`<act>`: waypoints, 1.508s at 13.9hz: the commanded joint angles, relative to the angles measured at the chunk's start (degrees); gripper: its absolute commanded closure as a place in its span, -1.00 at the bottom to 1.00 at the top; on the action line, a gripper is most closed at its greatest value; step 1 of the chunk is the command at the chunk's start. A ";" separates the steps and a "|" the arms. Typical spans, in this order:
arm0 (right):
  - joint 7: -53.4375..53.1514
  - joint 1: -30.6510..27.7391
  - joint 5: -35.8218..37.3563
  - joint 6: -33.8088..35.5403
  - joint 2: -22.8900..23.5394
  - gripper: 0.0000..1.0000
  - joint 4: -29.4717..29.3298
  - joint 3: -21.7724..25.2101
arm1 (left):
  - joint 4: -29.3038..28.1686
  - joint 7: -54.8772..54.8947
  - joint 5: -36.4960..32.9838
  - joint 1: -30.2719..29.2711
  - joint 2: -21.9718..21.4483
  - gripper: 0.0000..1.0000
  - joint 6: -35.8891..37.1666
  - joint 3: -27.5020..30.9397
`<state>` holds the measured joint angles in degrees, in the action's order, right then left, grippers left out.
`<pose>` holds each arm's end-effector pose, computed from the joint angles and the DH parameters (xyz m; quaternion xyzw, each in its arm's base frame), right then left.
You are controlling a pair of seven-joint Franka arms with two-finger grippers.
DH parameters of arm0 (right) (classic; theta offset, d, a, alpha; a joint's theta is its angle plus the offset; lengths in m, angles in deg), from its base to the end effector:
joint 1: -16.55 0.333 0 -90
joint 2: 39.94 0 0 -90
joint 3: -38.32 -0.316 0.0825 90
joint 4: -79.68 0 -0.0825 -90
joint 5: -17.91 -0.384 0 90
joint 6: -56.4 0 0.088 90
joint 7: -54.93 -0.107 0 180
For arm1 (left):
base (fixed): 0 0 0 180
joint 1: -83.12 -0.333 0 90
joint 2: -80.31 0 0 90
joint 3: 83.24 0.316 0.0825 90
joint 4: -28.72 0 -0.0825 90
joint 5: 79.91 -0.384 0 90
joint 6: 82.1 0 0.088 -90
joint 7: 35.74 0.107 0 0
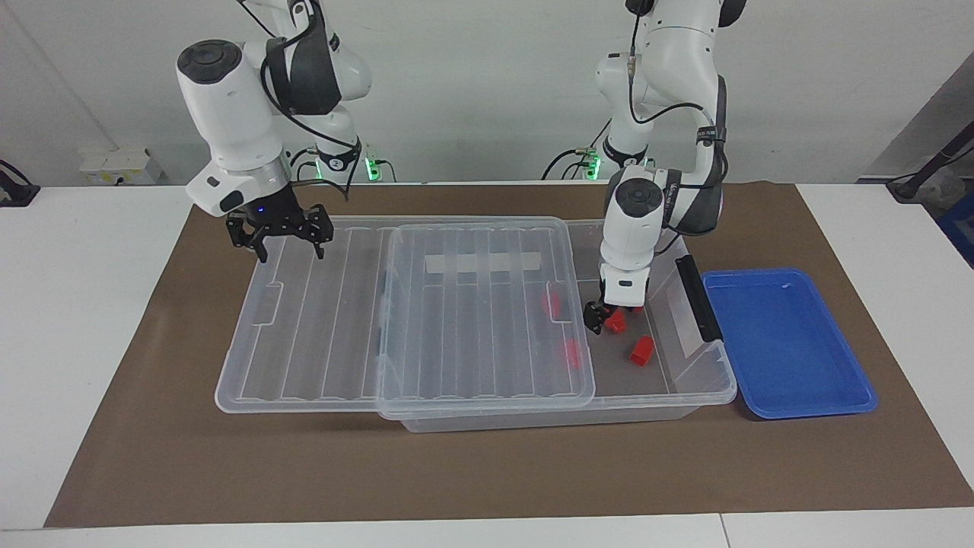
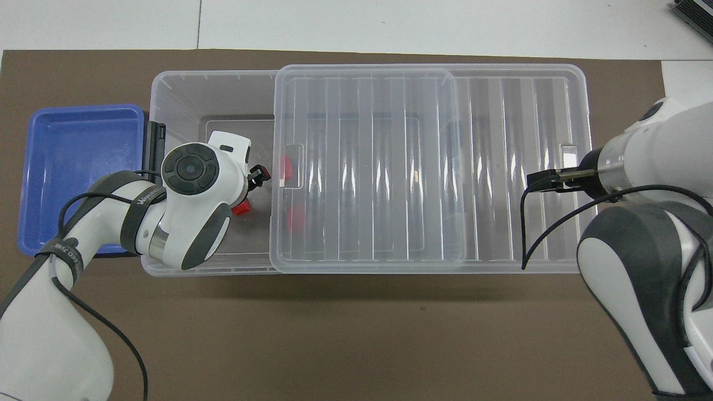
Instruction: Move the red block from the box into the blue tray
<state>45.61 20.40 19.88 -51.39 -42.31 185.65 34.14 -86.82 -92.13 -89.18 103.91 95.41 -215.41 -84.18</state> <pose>0.5524 0.0759 0.5417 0.9991 -0.0066 0.0388 0.0123 0.5586 -0.2193 0.3265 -0.9674 -0.2456 -0.0546 0.0303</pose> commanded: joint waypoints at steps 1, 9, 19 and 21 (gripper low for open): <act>-5.69 0.81 -0.21 5.29 1.49 -1.00 -6.27 0.05 | -2.66 0.31 -1.54 0.30 -0.87 -1.00 -2.91 0.59; -6.41 -0.07 -0.48 14.89 2.64 -1.00 -15.71 0.13 | -4.87 2.25 -1.80 0.39 -0.95 -0.50 -4.68 0.59; -4.12 -2.62 -1.09 13.93 0.97 -1.00 -12.18 0.57 | 3.98 7.34 -4.36 -0.05 -3.32 0.88 10.57 0.59; -4.21 -2.70 -1.09 13.92 0.97 -1.00 -12.18 0.57 | 9.61 10.58 -3.22 -0.75 -4.20 0.88 19.63 0.51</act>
<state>40.49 18.39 19.61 -37.11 -40.86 172.73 34.96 -81.95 -84.70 -92.40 103.65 92.97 -203.94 -83.83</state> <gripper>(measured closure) 0.000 0.656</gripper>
